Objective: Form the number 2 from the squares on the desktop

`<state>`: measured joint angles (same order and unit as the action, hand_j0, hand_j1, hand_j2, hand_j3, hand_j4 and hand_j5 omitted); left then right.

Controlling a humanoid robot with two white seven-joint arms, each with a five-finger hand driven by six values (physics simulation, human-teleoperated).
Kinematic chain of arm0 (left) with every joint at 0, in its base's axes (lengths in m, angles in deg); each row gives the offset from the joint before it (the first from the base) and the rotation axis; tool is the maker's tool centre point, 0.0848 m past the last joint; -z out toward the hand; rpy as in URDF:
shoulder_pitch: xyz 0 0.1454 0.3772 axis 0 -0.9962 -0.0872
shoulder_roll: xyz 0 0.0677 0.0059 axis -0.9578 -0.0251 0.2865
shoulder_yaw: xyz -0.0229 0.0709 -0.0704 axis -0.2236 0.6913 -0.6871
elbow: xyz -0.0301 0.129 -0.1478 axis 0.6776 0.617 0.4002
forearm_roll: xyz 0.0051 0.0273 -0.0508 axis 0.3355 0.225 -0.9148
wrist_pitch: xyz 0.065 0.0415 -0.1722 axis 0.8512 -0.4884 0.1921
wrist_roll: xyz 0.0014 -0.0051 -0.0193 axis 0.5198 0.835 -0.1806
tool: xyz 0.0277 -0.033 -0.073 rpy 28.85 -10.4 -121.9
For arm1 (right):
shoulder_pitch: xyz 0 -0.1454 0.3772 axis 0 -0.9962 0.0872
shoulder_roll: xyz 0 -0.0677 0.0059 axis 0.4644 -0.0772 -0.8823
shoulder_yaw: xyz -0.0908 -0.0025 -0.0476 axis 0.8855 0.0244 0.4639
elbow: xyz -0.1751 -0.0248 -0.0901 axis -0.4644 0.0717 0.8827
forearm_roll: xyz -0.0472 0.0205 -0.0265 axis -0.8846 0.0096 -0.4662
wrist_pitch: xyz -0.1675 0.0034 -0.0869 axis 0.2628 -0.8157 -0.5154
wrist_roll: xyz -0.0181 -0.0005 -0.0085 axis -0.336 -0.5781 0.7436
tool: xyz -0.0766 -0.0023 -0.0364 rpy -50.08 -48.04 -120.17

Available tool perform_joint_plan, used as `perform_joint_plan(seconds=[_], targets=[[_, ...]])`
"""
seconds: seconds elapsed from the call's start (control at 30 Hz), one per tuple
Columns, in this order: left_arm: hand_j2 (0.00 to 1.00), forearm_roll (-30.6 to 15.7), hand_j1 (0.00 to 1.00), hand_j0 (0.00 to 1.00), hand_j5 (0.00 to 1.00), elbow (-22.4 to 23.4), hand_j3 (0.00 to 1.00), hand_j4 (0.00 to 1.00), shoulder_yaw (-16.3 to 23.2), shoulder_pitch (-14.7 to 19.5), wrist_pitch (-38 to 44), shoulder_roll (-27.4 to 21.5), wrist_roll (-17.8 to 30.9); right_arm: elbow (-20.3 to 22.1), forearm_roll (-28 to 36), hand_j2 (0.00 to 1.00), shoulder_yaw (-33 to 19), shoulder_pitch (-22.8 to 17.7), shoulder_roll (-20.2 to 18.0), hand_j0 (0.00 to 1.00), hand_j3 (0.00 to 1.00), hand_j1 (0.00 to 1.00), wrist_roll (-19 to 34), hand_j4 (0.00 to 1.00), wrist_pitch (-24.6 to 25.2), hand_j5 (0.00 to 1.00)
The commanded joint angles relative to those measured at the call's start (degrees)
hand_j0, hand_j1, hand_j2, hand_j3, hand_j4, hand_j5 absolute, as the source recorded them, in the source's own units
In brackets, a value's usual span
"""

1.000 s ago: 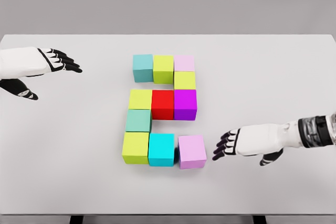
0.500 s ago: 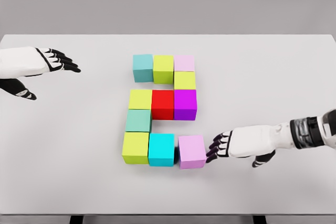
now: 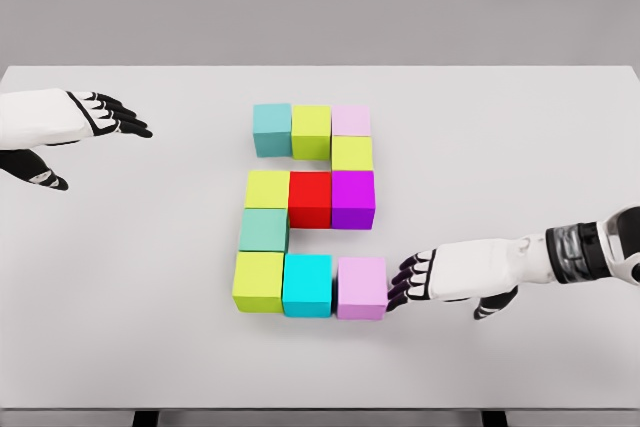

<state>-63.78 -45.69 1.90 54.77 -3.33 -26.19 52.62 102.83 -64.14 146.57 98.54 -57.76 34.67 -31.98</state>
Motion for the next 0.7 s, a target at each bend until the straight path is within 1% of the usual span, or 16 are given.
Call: perform_joint_plan(seconds=[0.0, 0.67], targets=[[1.00, -0.3, 1.00, 1.00, 1.00, 0.0, 1.00, 1.00, -0.1, 0.0, 0.2, -0.1, 0.0, 0.0, 0.3, 1.00, 0.0, 0.0, 0.2, 1.00, 1.00, 1.00, 0.0, 1.00, 0.1, 1.00], [1.00, -0.3, 1.00, 1.00, 1.00, 0.0, 1.00, 1.00, -0.7, 0.0, 0.2, 0.0, 0.0, 0.0, 0.3, 1.00, 0.9, 1.0, 0.9, 1.00, 1.00, 1.00, 0.0, 1.00, 0.1, 1.00]])
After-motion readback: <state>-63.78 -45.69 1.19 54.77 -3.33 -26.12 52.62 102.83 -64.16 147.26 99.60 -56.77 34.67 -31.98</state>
